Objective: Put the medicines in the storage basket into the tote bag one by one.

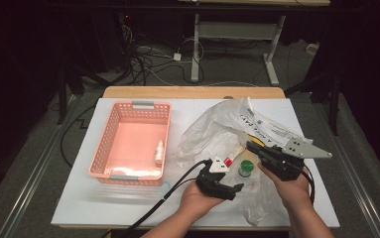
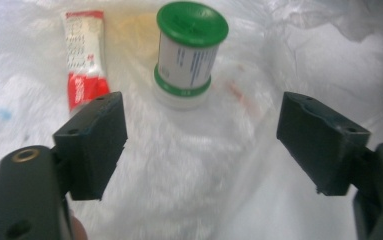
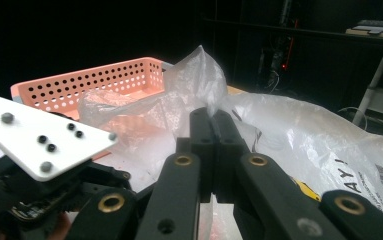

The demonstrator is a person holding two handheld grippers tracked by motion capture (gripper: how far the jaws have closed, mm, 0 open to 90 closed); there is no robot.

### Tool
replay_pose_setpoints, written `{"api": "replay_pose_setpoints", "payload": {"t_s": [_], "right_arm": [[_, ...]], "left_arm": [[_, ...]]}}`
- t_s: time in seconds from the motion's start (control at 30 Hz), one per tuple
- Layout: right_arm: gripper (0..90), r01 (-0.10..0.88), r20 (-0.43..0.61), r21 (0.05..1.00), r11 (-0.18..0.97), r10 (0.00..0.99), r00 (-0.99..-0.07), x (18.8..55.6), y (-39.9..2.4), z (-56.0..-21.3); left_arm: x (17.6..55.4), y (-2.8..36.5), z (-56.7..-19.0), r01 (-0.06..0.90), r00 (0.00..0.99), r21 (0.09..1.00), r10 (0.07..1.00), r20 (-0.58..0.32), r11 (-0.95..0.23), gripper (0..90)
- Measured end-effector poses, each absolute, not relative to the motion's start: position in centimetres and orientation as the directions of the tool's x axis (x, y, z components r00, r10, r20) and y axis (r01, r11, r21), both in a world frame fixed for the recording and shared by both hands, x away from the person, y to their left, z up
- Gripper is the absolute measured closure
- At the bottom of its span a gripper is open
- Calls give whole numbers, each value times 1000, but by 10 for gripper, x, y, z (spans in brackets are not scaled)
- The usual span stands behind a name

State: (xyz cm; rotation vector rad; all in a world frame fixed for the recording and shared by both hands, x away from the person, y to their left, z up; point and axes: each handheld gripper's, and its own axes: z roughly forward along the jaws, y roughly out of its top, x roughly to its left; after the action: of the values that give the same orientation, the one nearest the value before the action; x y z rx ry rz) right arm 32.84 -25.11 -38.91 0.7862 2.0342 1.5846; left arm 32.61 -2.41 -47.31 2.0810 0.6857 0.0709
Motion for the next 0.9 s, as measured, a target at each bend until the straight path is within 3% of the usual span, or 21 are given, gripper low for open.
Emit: {"api": "replay_pose_setpoints", "payload": {"t_s": [0.27,0.57,0.9], "right_arm": [[900,171,7,969,180,671,-741,328,-250,-390],[900,166,-3,969,186,674,-739,326,-249,-389],[900,167,-2,969,184,678,-735,327,-250,-389]], "left_arm": [[309,0,-469,440,843,800,493,-212,-408,147],[299,18,-464,432,835,817,511,-202,-383,3],[297,26,-447,468,819,816,513,-256,-340,0]]}}
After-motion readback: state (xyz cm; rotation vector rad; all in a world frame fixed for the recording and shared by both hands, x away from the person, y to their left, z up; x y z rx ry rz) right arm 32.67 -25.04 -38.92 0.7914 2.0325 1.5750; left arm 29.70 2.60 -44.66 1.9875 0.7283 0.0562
